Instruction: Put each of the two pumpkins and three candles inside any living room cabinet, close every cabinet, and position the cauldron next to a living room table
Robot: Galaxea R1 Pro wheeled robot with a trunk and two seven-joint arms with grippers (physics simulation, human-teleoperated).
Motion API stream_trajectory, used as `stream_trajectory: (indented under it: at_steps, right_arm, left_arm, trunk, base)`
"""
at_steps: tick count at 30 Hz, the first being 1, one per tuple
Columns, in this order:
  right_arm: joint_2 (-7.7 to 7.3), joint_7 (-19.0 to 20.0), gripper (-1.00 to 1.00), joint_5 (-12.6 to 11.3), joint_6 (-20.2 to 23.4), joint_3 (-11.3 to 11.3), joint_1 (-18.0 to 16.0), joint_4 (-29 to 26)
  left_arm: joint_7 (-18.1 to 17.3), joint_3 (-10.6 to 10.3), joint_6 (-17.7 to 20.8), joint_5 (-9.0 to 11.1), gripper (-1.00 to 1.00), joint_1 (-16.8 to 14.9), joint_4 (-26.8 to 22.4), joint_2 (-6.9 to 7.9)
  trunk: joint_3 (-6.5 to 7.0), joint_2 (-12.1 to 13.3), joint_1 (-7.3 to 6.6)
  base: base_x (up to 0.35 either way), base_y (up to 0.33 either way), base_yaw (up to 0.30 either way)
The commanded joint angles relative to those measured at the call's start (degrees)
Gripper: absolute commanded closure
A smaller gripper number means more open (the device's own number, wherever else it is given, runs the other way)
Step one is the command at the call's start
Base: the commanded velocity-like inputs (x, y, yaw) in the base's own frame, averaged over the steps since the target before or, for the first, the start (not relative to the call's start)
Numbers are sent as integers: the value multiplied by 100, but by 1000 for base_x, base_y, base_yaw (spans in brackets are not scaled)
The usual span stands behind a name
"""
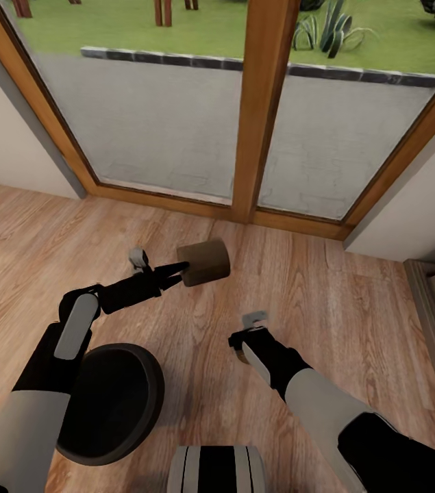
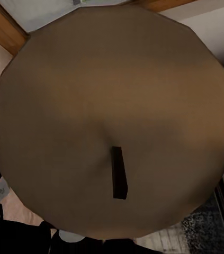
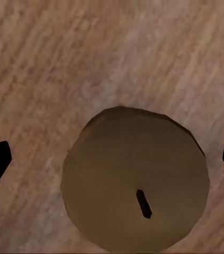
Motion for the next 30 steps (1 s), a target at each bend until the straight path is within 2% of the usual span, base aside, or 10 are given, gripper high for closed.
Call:
stream_trajectory:
  at_steps: [1, 23, 30]
  right_arm:
    - [-7, -10, -100, 0, 33, 0, -33, 33]
    - [-47, -18, -100, -20, 62, -21, -31, -42]
    - [-51, -10, -100, -49, 71, -35, -31, -25]
  left_arm:
    - [-4, 1, -6, 13, 100, 26, -4, 0]
    - [-10, 1, -20, 1, 100, 50, -10, 0]
    - [-10, 1, -19, 1, 100, 53, -8, 0]
  trunk:
    - [0, 0, 0]
    - [0, 0, 0]
    - [-133, -8, 15]
  base:
    - [0, 0, 0]
    - [0, 0, 0]
    - [0, 0, 0]
